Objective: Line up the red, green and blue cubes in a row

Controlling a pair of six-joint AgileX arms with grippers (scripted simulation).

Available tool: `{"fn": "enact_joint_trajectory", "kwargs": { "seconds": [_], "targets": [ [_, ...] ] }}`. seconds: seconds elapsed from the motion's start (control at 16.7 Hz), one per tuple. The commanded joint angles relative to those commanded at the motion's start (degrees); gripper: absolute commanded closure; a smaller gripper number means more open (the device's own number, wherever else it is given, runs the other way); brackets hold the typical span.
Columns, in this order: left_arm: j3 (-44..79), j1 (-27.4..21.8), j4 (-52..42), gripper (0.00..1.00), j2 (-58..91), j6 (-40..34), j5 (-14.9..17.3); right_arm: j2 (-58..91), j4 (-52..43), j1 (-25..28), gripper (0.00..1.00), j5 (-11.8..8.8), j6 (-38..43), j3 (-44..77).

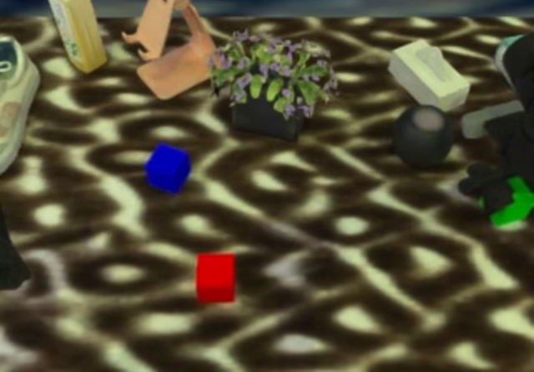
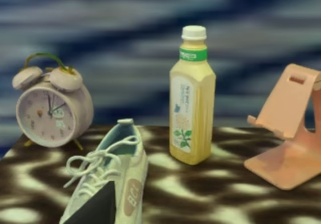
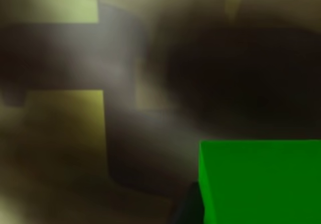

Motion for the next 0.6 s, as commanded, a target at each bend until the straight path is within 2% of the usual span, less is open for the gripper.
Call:
{"fn": "enact_joint_trajectory", "kwargs": {
  "seconds": [0.24, 0.6],
  "targets": [
    [0.0, 0.0, 0.0, 0.0, 0.0, 0.0, 0.0, -1.1, -1.31, 0.05, 1.0, -0.17, 0.02, 0.82],
    [0.0, 0.0, 0.0, 0.0, 0.0, 0.0, 0.0, -6.34, -12.8, 0.34, 1.0, -0.21, 0.02, 6.6]
  ]
}}
